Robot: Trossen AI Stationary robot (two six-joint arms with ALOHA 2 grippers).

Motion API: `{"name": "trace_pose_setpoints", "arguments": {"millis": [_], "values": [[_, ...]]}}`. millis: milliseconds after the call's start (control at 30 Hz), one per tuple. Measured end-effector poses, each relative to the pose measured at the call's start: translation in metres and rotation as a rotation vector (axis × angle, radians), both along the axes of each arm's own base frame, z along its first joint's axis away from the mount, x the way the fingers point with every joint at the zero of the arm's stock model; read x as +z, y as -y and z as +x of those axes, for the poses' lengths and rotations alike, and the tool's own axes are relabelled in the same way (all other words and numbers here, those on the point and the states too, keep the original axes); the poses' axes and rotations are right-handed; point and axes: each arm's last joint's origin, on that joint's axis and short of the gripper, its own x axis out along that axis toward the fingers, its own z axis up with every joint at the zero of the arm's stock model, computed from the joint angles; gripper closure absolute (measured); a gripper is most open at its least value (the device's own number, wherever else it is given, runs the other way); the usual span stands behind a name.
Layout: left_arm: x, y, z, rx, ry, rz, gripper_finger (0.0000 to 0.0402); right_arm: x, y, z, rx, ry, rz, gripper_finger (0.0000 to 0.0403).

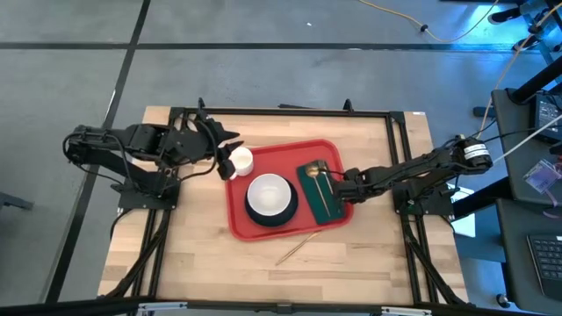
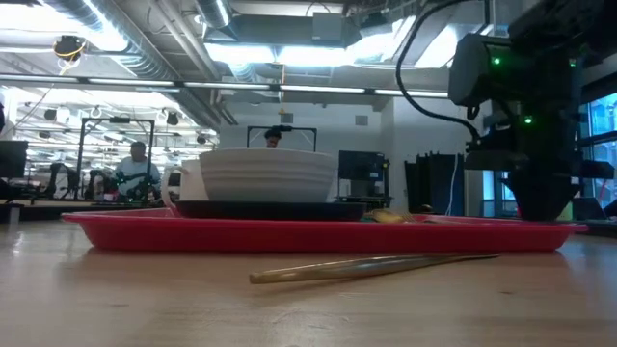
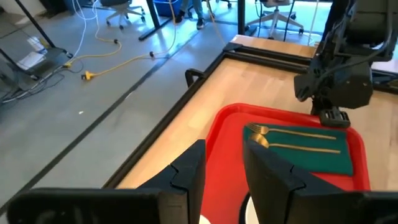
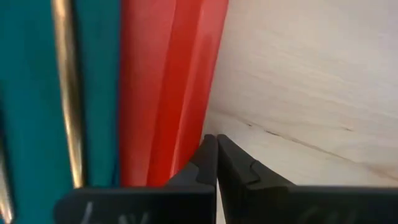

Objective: Set up tray
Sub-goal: Adjust the red tray, then put the gold knife to the left of the gold spoon on the green napkin on the red tray

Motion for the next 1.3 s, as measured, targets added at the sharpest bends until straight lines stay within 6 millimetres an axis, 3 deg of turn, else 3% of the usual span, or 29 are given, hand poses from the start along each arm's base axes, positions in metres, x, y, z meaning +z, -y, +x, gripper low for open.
{"name": "trace_pose_setpoints", "arguments": {"millis": [367,700,967,1300], "values": [[-0.003,0.004,0.003,0.008,0.011,-0.036,0.03,0.01,-0.019,0.039,0.018,0.365,0.092,0.0401],[-0.008,0.019,0.008,-0.091,-0.002,-0.127,0.03,0.004,-0.024,0.05,0.101,0.405,0.077,0.0401],[-0.021,0.042,0.02,-0.262,-0.079,-0.251,0.03,0.021,-0.026,0.057,0.175,0.415,0.079,0.0395],[-0.052,0.072,0.048,-0.27,-0.196,-0.32,0.03,0.05,-0.025,0.075,0.412,0.445,0.027,0.0392]]}}
